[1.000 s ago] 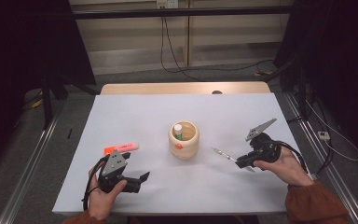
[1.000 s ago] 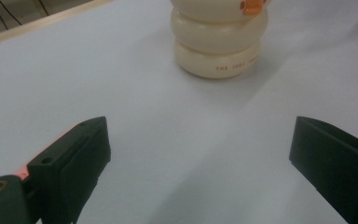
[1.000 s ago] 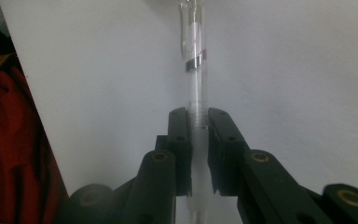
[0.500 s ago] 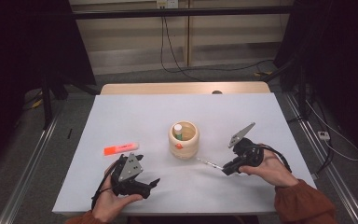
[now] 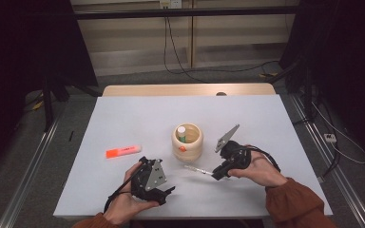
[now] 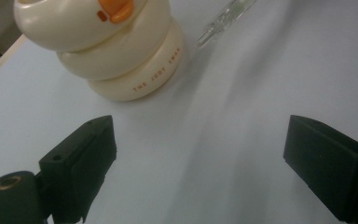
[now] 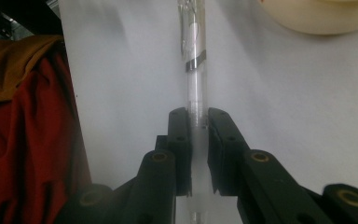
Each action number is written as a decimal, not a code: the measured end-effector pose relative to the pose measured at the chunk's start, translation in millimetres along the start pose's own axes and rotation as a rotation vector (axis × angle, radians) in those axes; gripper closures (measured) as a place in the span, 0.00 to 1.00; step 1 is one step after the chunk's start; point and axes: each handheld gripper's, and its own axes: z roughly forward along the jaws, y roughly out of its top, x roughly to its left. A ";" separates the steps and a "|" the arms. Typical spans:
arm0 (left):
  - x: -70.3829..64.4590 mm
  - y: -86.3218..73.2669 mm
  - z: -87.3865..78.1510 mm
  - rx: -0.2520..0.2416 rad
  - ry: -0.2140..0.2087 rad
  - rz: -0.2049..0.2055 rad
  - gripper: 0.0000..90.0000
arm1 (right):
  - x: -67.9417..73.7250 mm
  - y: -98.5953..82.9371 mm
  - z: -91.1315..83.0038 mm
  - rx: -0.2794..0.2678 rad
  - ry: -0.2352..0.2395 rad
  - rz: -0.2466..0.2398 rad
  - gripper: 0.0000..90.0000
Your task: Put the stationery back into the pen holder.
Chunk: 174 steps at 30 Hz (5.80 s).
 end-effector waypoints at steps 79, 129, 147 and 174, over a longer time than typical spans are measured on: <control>-30.9 31.6 24.4 0.161 0.065 0.403 0.89 | 13.1 51.6 28.9 -0.002 0.056 -0.070 0.53; 64.1 45.8 -10.8 -0.353 -0.084 -0.416 0.89 | 0.9 -91.5 -13.7 -0.458 -0.425 0.231 0.09; 88.8 71.8 13.8 -0.440 -0.013 -0.487 0.89 | 8.5 -122.4 -15.4 -0.568 -0.538 0.265 0.09; 86.5 82.3 73.5 -0.398 -0.003 -0.484 0.89 | 6.2 -125.6 -13.6 -0.576 -0.536 0.262 0.08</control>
